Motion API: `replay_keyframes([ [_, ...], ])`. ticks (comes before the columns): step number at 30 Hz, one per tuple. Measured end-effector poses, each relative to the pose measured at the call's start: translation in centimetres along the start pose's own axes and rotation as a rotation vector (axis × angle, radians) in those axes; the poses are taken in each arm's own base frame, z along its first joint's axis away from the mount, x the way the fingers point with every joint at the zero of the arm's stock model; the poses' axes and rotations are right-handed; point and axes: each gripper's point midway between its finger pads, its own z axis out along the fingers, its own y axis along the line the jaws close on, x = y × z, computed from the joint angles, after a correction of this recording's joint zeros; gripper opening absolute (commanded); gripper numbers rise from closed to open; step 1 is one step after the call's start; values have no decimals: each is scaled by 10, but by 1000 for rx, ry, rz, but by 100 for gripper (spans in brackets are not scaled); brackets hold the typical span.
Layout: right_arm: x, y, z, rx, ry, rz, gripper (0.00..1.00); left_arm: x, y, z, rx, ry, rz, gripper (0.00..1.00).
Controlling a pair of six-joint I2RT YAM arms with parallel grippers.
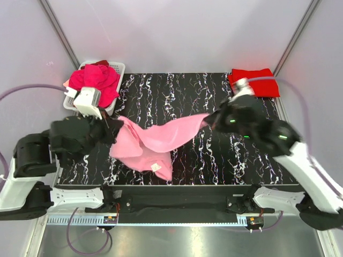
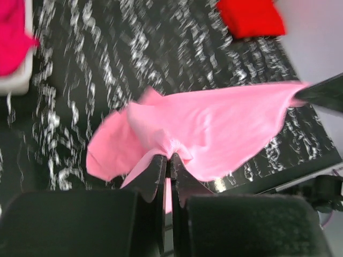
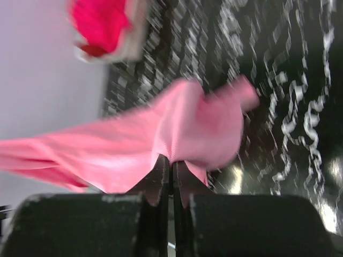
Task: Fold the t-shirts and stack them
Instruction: Flatten the tshirt out
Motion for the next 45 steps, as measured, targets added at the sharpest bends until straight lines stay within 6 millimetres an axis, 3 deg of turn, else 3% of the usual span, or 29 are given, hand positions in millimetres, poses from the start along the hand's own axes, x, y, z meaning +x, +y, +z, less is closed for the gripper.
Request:
replay_keyframes([
  [3,-62,32,-78,-126,-182,-9,0,-36,-21,-10,95,-62,40,3],
  [7,-108,45,-155,-208,-341,-35,0,-89,-50,-31,238,-169,89,8],
  [9,-120,46,-182,-234,-395,-55,0,-110,-59,-41,288,-227,105,9],
  [12,-130,40,-203,-228,-444,-77,0,-128,-65,-47,321,-298,153,9],
  [14,-133,33,-205,-191,-461,-88,0,-134,-67,-46,321,-329,191,7],
  [17,-131,13,-187,-66,-459,-102,0,-137,-72,-32,272,-339,259,4],
  [22,-123,-23,-131,218,-400,-184,0,-127,-79,32,52,-274,365,0],
  [25,-115,-26,-103,261,-360,-264,0,-101,-86,72,-19,-203,453,0],
  [28,-105,-23,-104,173,-349,-325,0,-60,-87,83,64,-139,535,0],
  [30,-105,-18,-129,75,-394,-342,0,-45,-79,68,141,-136,549,0],
  [32,-113,-12,-166,-39,-485,-347,0,-54,-70,38,218,-204,510,0],
  [36,-125,-5,-253,-264,-690,-358,0,-109,-38,-55,361,-461,365,0],
  [38,-129,-1,-284,-344,-760,-372,0,-132,-27,-90,402,-559,312,0],
  [41,-132,11,-302,-417,-808,-410,0,-156,-21,-122,452,-650,280,1],
  [45,-135,15,-298,-409,-817,-460,0,-169,-29,-129,470,-663,312,1],
])
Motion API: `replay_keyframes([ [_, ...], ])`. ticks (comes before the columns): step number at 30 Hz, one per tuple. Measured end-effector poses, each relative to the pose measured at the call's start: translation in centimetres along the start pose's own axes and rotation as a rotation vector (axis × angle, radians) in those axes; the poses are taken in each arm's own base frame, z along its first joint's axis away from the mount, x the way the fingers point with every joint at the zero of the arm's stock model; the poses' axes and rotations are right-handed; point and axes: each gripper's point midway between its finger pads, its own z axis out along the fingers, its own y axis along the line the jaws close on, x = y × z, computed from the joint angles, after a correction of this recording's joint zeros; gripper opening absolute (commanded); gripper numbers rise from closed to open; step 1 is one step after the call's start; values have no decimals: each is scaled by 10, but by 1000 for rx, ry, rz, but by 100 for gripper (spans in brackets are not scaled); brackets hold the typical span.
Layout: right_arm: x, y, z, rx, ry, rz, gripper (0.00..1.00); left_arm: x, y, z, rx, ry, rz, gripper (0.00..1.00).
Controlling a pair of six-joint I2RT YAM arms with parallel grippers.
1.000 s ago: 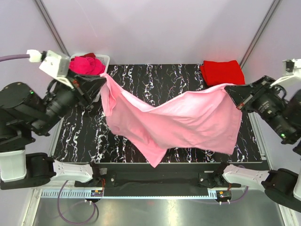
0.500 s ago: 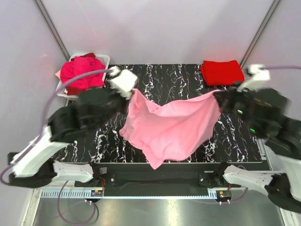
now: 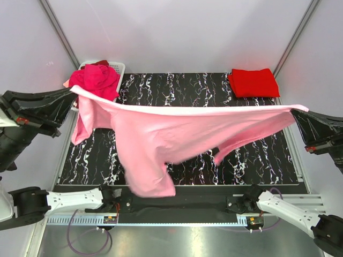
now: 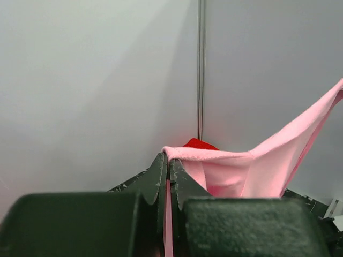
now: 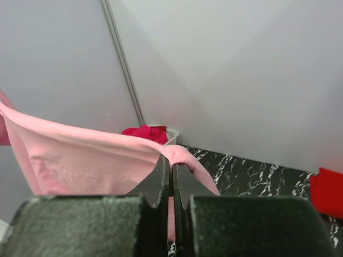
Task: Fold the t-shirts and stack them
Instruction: Flatten the tshirt out
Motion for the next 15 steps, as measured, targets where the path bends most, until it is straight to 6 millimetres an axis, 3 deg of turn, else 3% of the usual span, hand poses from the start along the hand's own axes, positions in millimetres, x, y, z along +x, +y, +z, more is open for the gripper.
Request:
replay_keyframes([
  [4,-10,-2,3,4,-31,-60,0,-3,-10,21,30,15,46,2],
  [11,-58,-11,-7,52,-173,-123,0,2,-21,47,64,39,128,6],
  [13,-65,-20,-3,111,-185,-131,0,6,-21,54,52,52,151,5],
  [15,-60,-30,12,187,-162,-141,0,13,-19,66,22,77,176,5],
])
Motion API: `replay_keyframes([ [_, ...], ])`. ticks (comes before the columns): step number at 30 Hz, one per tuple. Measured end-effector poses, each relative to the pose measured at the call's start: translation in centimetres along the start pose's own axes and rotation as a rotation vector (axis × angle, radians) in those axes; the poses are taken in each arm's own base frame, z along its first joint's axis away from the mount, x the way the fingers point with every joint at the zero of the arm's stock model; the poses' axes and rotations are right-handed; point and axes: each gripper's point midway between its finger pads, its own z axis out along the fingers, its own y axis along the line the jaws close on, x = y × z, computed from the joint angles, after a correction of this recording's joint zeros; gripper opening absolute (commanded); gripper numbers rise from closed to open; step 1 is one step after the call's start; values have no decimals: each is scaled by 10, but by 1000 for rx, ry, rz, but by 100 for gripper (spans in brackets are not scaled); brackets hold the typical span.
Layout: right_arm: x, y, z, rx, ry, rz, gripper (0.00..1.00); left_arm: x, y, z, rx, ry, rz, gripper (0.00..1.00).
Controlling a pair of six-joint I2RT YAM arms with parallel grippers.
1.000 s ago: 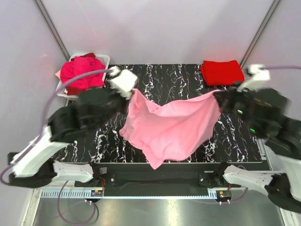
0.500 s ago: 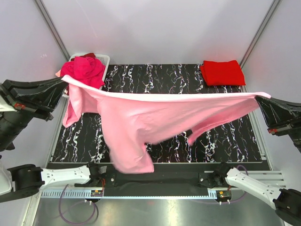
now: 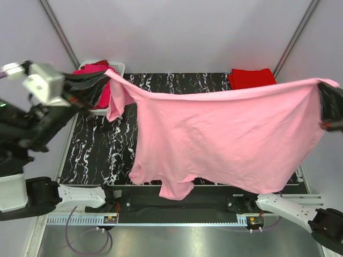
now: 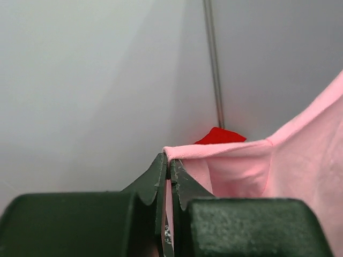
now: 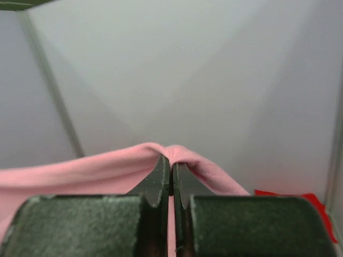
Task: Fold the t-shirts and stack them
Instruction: Flatten the tshirt out
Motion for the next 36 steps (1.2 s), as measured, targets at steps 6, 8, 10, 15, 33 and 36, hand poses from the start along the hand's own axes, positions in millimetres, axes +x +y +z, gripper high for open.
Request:
replay_keyframes([
  [6,172,-18,95,339,381,-274,0,88,5,86,-141,261,93,2],
  [8,268,-51,126,424,594,-332,0,160,22,129,-192,428,98,4],
  [10,362,-112,139,552,814,-319,5,235,41,167,-228,600,84,9],
  [15,523,-248,152,820,1209,-50,65,470,92,229,-350,962,-63,99],
  [33,432,-104,73,549,1085,266,100,401,67,103,-501,902,-356,90],
  [36,467,-99,27,573,1166,313,100,436,48,76,-517,949,-411,90],
])
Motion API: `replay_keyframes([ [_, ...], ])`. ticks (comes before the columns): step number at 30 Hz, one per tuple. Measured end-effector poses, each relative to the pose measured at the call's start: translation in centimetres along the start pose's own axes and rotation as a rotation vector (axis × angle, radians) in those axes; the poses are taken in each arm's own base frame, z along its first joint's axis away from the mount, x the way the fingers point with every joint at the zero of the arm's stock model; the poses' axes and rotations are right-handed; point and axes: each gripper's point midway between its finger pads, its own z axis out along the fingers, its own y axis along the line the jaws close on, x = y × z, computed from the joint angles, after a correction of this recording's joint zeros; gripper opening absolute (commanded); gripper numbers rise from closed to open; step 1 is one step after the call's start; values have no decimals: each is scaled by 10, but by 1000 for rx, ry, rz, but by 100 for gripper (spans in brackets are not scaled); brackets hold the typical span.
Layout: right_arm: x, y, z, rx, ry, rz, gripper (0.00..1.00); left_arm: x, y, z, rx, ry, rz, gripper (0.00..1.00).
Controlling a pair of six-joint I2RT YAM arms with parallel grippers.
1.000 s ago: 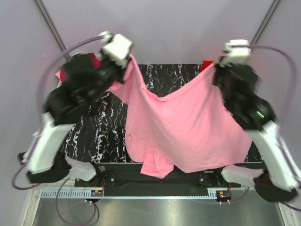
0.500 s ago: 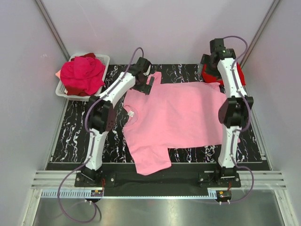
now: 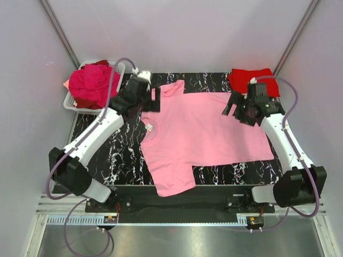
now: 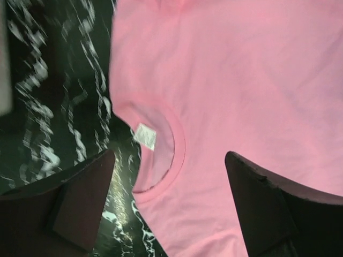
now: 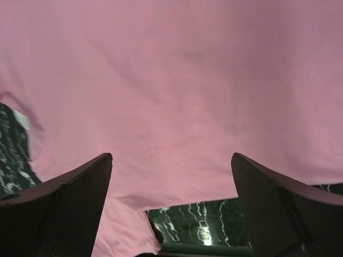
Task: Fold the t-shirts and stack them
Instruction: Flatten the tshirt out
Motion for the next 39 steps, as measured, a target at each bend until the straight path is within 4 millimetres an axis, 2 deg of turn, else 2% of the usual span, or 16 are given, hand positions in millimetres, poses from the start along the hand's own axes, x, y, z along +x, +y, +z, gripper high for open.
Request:
replay_keyframes([
  [1,20,-9,9,13,41,12,100,25,1,9,-1,39,-13,90],
  [4,72,-33,30,62,168,40,100,126,4,30,-7,248,-39,89],
  [6,93,-42,36,83,227,51,100,173,4,32,2,346,-61,88],
  [8,100,-42,41,74,248,57,100,203,-1,32,17,400,-89,88],
  [10,100,-40,44,62,245,59,100,212,-9,33,21,412,-111,87],
  [13,101,-39,46,47,244,64,99,215,-25,32,19,395,-130,86],
  [18,113,-45,50,58,266,70,99,235,-38,21,-25,386,-144,84],
  [24,120,-47,49,60,281,72,99,266,-17,6,-117,414,-218,79],
  [28,117,-46,45,50,262,70,100,287,-3,1,-161,432,-258,72],
  [31,115,-44,41,41,248,69,100,291,0,2,-177,430,-278,62],
  [34,114,-44,40,39,245,68,100,291,-2,6,-175,413,-298,40],
  [35,114,-44,40,39,244,68,100,291,-2,7,-172,403,-306,21],
  [36,114,-44,40,39,243,68,100,290,-3,9,-165,390,-320,13],
  [37,114,-44,39,38,242,68,100,290,-5,11,-156,381,-336,7],
  [39,115,-44,38,37,240,67,100,289,-7,11,-139,365,-361,0],
])
